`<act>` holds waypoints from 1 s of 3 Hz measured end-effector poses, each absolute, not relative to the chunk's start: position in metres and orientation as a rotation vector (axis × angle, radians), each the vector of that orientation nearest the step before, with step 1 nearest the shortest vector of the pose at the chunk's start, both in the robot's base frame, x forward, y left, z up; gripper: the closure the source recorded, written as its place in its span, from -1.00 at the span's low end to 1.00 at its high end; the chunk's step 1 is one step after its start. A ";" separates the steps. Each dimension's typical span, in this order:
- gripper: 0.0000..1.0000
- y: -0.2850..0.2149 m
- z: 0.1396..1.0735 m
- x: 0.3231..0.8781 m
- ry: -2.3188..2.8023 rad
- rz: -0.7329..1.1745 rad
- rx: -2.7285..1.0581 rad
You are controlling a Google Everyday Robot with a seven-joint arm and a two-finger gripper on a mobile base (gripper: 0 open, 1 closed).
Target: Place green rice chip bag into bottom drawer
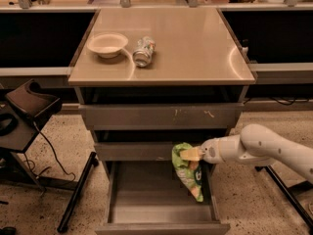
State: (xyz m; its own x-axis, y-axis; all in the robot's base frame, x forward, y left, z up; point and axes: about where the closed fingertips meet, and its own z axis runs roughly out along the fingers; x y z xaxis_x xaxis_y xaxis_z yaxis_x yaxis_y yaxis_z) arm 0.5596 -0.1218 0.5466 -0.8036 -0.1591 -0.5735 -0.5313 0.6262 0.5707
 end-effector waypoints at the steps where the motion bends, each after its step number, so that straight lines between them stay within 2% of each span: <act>1: 1.00 -0.116 0.493 0.579 2.335 1.061 -0.461; 2: 1.00 -0.126 0.436 0.596 2.357 0.983 -0.318; 3: 1.00 -0.125 0.435 0.596 2.357 0.984 -0.320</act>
Offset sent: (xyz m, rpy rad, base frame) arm 0.0508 -0.0224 -0.1557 -0.0059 0.0013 -0.2915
